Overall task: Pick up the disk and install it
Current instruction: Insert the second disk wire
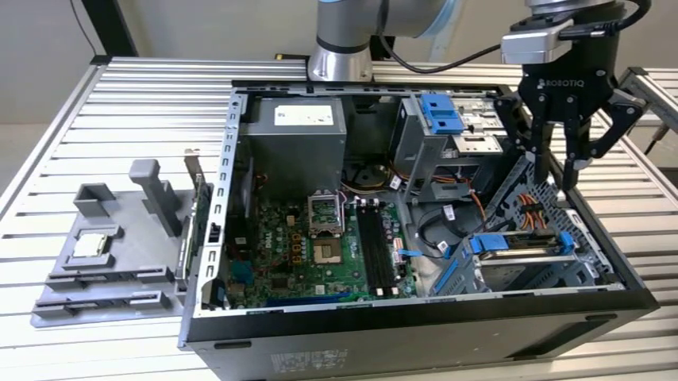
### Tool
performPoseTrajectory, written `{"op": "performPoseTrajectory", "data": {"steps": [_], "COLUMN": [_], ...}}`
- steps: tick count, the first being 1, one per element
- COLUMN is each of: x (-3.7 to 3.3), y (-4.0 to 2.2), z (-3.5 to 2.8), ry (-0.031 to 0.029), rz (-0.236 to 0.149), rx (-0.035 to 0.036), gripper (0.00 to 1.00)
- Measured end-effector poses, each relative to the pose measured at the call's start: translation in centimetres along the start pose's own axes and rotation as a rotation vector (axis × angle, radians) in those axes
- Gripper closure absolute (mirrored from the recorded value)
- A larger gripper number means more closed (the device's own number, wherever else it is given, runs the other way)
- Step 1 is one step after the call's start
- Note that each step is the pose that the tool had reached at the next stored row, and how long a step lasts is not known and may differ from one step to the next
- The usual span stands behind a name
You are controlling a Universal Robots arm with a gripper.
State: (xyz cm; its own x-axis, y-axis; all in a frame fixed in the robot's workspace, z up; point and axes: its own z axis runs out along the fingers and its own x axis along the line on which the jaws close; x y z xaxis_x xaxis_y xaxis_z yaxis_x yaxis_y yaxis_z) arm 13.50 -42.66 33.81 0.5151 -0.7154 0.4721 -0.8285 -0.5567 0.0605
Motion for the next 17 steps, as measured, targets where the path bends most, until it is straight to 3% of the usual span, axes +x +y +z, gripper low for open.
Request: {"op": "performPoseTrajectory", "data": {"steps": [3, 6, 17], "x": [-0.17, -0.26, -0.43], "y": [-0.09, -0.13, -0.16], "z": [0.05, 0.11, 0.39], "ry": [0.002, 0.0029, 0.0033], "rz": [-0.029, -0.043, -0.05], "rx": [0.0158, 0.0233, 0.027], "gripper": [1.0, 1.0, 1.0]}}
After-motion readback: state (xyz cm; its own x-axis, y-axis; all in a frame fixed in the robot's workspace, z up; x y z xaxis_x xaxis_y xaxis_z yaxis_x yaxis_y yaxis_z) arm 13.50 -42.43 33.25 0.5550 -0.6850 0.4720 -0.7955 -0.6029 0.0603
